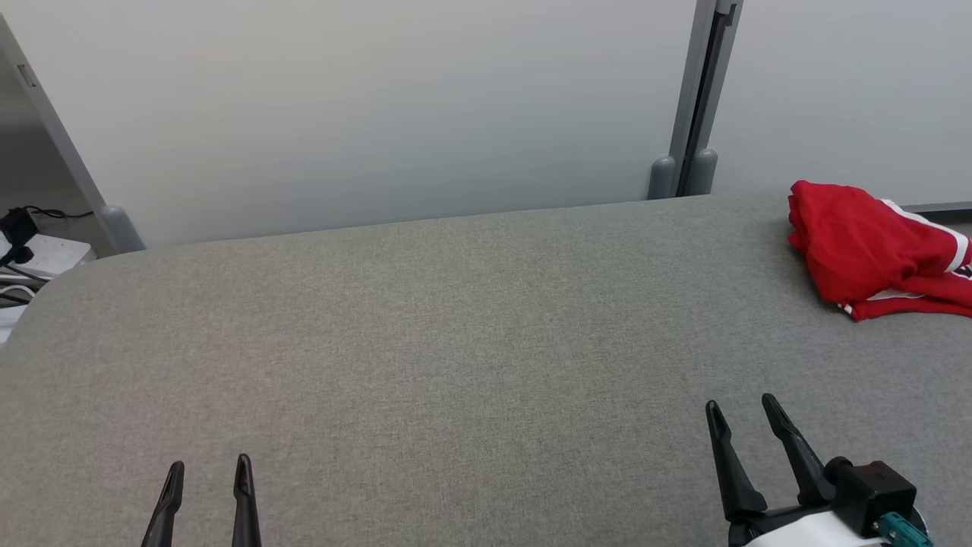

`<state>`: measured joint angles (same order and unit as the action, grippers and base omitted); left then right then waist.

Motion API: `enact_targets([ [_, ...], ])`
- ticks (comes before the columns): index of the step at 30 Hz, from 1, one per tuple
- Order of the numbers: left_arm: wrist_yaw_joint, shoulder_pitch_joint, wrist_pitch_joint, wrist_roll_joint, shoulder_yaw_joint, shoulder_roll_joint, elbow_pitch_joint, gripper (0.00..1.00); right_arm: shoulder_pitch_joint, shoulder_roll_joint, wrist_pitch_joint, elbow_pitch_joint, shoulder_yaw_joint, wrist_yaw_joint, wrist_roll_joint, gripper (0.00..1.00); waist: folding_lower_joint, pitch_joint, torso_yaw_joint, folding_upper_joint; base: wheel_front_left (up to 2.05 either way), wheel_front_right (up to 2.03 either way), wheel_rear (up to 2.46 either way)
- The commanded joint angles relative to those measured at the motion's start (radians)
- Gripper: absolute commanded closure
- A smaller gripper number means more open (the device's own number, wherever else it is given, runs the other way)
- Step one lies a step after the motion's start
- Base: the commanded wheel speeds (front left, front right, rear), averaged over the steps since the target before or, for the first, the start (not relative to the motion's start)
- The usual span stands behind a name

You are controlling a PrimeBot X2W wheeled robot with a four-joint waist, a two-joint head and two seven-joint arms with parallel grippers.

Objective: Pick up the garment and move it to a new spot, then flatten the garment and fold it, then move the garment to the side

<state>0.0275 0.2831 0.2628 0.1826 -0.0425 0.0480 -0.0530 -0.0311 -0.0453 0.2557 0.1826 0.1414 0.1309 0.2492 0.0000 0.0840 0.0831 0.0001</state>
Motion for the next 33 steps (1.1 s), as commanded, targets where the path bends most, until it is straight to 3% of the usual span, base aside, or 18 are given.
enact_targets([
  [1, 0.009, -0.027, -0.001, -0.006, -0.027, 0.002, -0.021, 0.00, 0.025, -0.006, 0.006, -0.020, 0.026, 0.000, 0.005, 0.00, 0.0000, 0.002, -0.001, -0.0001, 0.00, 0.00, 0.00],
  [12, 0.015, -0.023, -0.001, -0.012, -0.038, 0.002, 0.005, 0.00, 0.024, -0.005, 0.006, -0.018, 0.024, 0.000, 0.005, 0.00, 0.0000, 0.008, -0.004, -0.0001, 0.00, 0.00, 0.00],
  [13, 0.006, 0.001, -0.001, -0.008, -0.005, 0.000, 0.029, 1.00, 0.000, 0.001, 0.000, 0.001, 0.001, 0.000, 0.000, 1.00, 0.0000, 0.008, -0.004, -0.0001, 0.00, 0.00, 0.00],
  [20, 0.005, -0.004, -0.015, 0.017, -0.005, -0.016, 0.104, 1.00, -0.032, 0.008, -0.005, 0.058, 0.000, 0.000, 0.024, 1.00, 0.0001, 0.007, -0.005, -0.0001, 0.00, 0.00, 0.00],
  [25, -0.001, -0.019, -0.030, 0.075, -0.007, -0.016, 0.111, 1.00, -0.026, 0.004, -0.017, 0.057, -0.007, 0.000, 0.082, 1.00, 0.0023, 0.005, -0.008, -0.0001, 0.00, 0.00, 0.00],
  [33, -0.012, -0.044, -0.052, 0.166, -0.010, -0.014, 0.123, 1.00, -0.014, -0.001, -0.035, 0.058, -0.017, 0.000, 0.174, 1.00, 0.0001, -0.004, -0.013, -0.0001, 0.00, 0.00, 0.00],
])
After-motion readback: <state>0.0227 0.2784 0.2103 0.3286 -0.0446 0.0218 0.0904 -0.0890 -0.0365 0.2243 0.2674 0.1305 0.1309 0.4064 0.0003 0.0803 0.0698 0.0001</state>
